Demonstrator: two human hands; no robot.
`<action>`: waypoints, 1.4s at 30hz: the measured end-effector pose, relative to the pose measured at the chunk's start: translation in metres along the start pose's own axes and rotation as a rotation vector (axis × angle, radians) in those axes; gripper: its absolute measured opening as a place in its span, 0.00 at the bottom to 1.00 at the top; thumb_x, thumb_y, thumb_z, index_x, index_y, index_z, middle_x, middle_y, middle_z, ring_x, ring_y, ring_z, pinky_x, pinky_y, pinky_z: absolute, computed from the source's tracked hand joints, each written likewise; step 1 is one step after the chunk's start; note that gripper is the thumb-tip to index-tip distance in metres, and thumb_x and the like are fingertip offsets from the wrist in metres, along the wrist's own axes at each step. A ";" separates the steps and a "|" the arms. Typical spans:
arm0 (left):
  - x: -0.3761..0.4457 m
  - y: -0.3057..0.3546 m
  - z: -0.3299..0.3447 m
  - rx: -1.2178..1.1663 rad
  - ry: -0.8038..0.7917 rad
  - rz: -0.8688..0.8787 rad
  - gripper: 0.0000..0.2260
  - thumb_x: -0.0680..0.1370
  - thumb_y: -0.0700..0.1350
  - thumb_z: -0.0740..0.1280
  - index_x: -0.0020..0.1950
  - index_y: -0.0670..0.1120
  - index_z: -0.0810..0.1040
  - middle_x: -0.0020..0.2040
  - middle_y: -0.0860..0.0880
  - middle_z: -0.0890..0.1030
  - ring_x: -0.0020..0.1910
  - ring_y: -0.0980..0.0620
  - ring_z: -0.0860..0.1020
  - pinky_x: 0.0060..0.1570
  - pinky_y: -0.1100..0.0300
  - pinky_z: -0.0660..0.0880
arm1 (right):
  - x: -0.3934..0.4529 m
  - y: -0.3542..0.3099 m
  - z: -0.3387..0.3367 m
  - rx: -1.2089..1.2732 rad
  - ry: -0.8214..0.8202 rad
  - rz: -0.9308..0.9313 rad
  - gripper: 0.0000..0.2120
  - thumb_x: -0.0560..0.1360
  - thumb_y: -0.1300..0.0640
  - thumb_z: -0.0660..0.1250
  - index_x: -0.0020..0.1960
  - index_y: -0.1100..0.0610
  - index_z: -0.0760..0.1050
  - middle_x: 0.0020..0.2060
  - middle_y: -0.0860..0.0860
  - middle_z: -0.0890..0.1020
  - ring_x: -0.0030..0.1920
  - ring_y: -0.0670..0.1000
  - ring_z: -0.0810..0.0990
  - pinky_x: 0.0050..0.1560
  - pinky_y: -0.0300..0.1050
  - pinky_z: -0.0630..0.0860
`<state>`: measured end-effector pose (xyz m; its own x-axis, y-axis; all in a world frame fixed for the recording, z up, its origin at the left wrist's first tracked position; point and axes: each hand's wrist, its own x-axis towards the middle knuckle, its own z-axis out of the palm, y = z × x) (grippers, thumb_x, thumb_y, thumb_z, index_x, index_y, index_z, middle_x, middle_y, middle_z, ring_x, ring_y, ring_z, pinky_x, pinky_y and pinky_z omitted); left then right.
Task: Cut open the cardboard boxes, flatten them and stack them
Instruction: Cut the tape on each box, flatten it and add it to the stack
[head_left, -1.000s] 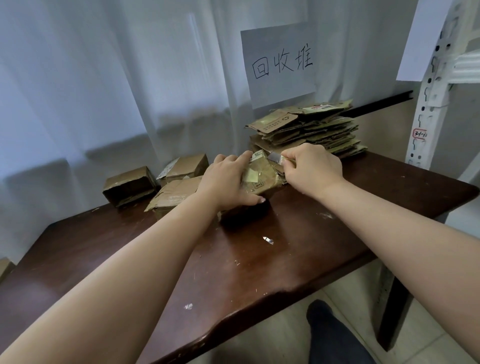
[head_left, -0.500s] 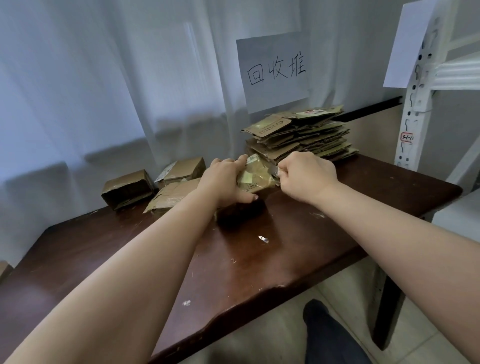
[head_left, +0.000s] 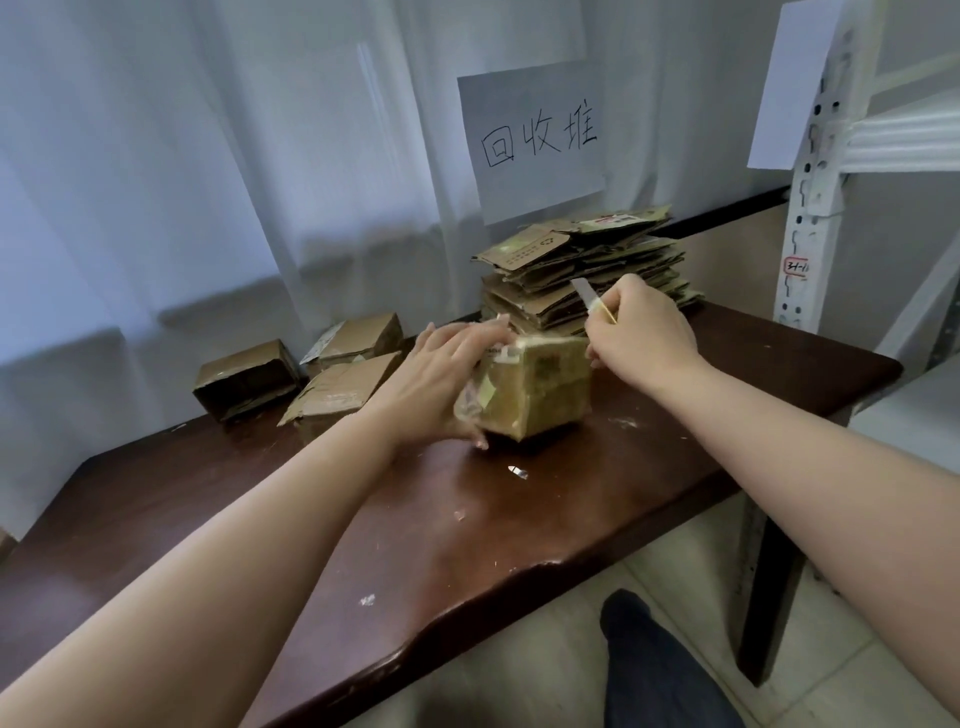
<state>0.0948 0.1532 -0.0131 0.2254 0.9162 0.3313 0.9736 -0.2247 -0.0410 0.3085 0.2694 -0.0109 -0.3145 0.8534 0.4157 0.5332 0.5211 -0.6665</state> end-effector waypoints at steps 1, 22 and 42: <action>-0.007 -0.004 0.004 -0.001 -0.075 -0.009 0.48 0.58 0.63 0.79 0.71 0.58 0.56 0.76 0.51 0.63 0.75 0.44 0.59 0.71 0.35 0.55 | -0.002 0.002 0.003 0.016 -0.001 -0.001 0.05 0.76 0.52 0.59 0.47 0.53 0.70 0.40 0.50 0.82 0.42 0.54 0.82 0.49 0.52 0.77; -0.011 0.006 0.018 -0.044 0.010 -0.193 0.23 0.72 0.54 0.72 0.64 0.48 0.71 0.61 0.50 0.76 0.60 0.49 0.72 0.56 0.52 0.72 | -0.022 0.018 0.042 -0.383 -0.219 -0.424 0.29 0.73 0.43 0.69 0.71 0.43 0.64 0.67 0.42 0.67 0.53 0.53 0.79 0.45 0.46 0.77; 0.026 -0.016 0.011 0.432 0.074 0.044 0.35 0.73 0.66 0.47 0.56 0.39 0.75 0.49 0.41 0.82 0.43 0.38 0.81 0.34 0.55 0.64 | 0.006 0.013 0.054 -0.315 0.047 -0.633 0.27 0.66 0.40 0.74 0.60 0.51 0.78 0.54 0.50 0.78 0.35 0.56 0.81 0.30 0.42 0.73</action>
<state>0.0853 0.1847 -0.0136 0.2788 0.8790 0.3868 0.8928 -0.0889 -0.4415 0.2712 0.2821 -0.0503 -0.6089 0.3827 0.6948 0.4632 0.8826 -0.0802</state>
